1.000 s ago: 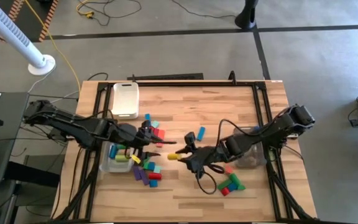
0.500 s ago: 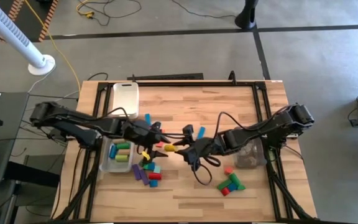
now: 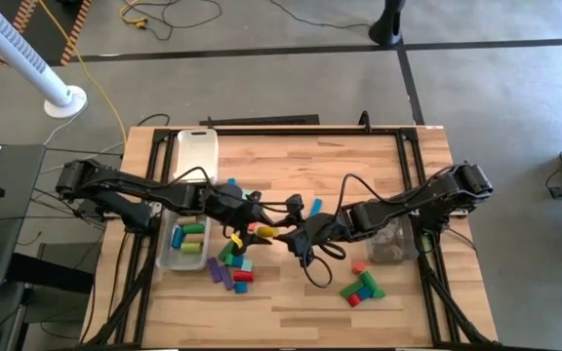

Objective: Sort blocks by size
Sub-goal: Put the yellow cylindrical block into the gray bin

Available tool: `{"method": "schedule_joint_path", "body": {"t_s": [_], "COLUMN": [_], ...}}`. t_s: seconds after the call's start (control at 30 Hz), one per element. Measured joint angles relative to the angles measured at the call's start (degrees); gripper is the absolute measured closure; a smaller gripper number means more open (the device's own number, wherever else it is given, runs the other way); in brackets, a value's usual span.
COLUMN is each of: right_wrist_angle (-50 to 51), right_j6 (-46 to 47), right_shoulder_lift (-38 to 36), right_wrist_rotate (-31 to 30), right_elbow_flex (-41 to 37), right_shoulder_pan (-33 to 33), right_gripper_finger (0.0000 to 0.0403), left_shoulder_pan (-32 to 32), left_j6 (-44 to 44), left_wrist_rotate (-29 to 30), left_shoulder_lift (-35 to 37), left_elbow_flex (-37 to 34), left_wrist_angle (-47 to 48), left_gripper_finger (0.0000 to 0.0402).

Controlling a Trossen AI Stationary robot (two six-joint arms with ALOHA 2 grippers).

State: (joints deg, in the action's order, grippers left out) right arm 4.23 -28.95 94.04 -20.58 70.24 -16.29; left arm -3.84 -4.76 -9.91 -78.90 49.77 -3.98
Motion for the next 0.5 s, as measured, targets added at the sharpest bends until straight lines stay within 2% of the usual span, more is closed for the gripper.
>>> {"method": "schedule_joint_path", "body": {"t_s": [0.37,0.5], "right_wrist_angle": [0.51,1.44], "right_j6": [1.44,3.04], "right_shoulder_lift": [0.00,0.00], "right_wrist_rotate": [0.03,0.07], "right_elbow_flex": [0.00,0.00], "right_shoulder_pan": [0.37,0.73], "right_gripper_finger": [0.0249,0.0245], "left_shoulder_pan": [-0.02,-0.01], "left_j6": [2.81,3.66], "left_wrist_rotate": [-0.07,0.08], "left_shoulder_lift": [0.07,0.07], "left_elbow_flex": [0.01,0.01], "left_wrist_angle": [1.37,1.99], "left_gripper_finger": [0.0277,0.0283]}}
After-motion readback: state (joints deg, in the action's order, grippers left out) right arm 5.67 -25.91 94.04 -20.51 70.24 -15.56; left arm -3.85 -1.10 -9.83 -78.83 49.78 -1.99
